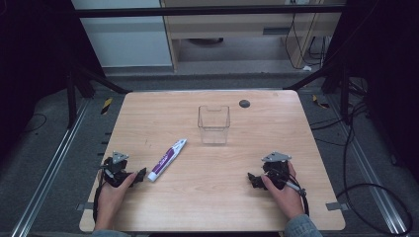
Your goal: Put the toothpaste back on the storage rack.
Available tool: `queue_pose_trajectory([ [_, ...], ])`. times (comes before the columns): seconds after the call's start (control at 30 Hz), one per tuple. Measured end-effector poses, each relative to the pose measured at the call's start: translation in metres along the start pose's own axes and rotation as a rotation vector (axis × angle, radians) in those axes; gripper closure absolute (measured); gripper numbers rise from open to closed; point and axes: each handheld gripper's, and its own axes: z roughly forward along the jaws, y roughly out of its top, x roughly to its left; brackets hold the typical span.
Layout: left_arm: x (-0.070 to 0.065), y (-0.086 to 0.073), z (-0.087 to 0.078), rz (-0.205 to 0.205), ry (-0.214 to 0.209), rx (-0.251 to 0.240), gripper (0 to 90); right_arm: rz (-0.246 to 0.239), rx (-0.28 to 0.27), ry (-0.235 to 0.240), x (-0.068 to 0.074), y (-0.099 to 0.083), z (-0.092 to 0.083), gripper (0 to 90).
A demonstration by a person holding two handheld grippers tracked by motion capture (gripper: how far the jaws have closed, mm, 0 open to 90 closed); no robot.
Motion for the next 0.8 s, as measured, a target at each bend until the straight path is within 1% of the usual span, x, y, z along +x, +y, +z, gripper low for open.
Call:
queue_pose_trajectory([
  [0.27,0.0,0.001,0.001,-0.012,0.01,0.0,0.0,-0.004,-0.001,0.001,0.0,0.0,0.0,0.4],
  [0.43,0.0,0.001,-0.002,-0.007,0.008,0.002,1.6,-0.011,0.0,0.003,-0.001,0.0,0.0,0.4],
  [0.47,0.001,0.002,-0.006,-0.02,-0.007,-0.017,5.6,-0.01,0.0,0.003,-0.001,0.0,0.0,0.4],
  [0.5,0.001,0.002,-0.006,-0.02,-0.007,-0.017,5.0,-0.011,0.0,0.003,-0.001,0.0,0.0,0.4],
  [0.53,0.001,0.004,-0.009,-0.027,-0.01,-0.037,5.0,-0.011,0.0,0.003,-0.001,0.0,0.0,0.4],
  [0.57,0.0,0.012,-0.013,-0.01,-0.013,-0.047,5.0,-0.011,0.0,0.003,-0.001,0.0,0.0,0.4],
  [0.6,0.0,0.012,-0.013,-0.01,-0.013,-0.047,4.9,-0.011,0.0,0.003,-0.001,0.0,0.0,0.4],
  [0.63,-0.002,0.024,-0.018,0.024,-0.01,-0.042,4.9,-0.011,0.0,0.003,-0.001,0.0,0.0,0.4],
  [0.7,-0.006,0.036,-0.023,0.047,-0.009,-0.045,5.6,-0.009,0.0,0.002,-0.001,0.0,0.0,0.4],
  [0.77,-0.014,0.051,-0.031,0.083,-0.03,-0.049,5.6,-0.002,0.0,-0.001,0.0,0.0,0.0,0.4],
  [0.8,-0.02,0.061,-0.036,0.107,-0.039,-0.06,5.6,0.002,0.0,-0.003,0.0,0.0,0.0,0.4],
])
